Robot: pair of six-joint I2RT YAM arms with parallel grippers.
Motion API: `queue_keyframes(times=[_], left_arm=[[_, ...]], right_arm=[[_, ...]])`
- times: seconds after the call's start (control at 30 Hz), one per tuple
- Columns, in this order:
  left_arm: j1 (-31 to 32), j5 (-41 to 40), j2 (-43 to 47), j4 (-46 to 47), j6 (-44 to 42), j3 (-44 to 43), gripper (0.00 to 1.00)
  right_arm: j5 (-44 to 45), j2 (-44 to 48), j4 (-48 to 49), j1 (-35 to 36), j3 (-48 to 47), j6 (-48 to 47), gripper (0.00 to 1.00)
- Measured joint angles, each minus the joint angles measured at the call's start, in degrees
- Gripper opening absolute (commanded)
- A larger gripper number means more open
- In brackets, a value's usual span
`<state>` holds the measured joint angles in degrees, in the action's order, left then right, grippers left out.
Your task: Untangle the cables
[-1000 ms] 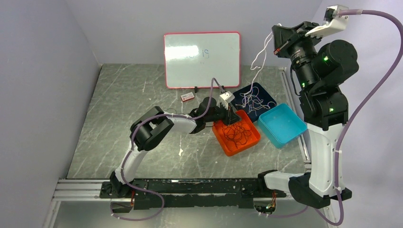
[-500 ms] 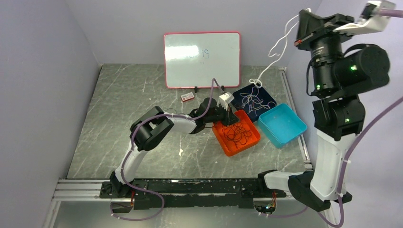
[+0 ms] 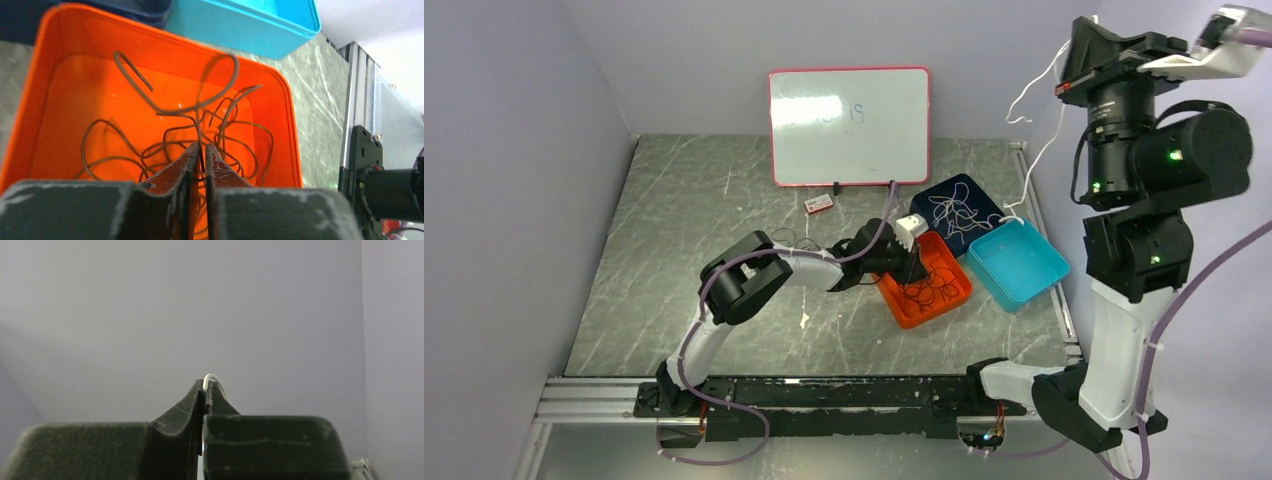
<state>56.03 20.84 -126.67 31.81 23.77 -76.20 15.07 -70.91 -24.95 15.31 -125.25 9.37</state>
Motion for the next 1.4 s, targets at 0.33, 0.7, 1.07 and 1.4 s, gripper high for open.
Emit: queue_keyframes(times=[0.33, 0.7, 1.07, 1.4], left_arm=[[1.22, -3.37, 9.75, -6.67, -1.31, 6.12, 0.48], [1.38, -10.05, 24.22, -11.43, -2.99, 9.35, 0.55], [-11.34, -11.65, 41.83, -17.11, 0.7, 22.32, 0.58], [-13.33, -16.65, 54.62, -25.97, -2.19, 23.93, 0.59]], right_arm=[[0.17, -0.94, -0.26, 0.0, 5.73, -0.11, 0.0], [1.44, -2.67, -2.1, 0.0, 7.65, -1.62, 0.0], [2.71, -8.94, -2.62, -1.16, 17.51, -2.78, 0.0], [0.92, -10.32, -1.33, -6.84, 17.53, -2.78, 0.0]])
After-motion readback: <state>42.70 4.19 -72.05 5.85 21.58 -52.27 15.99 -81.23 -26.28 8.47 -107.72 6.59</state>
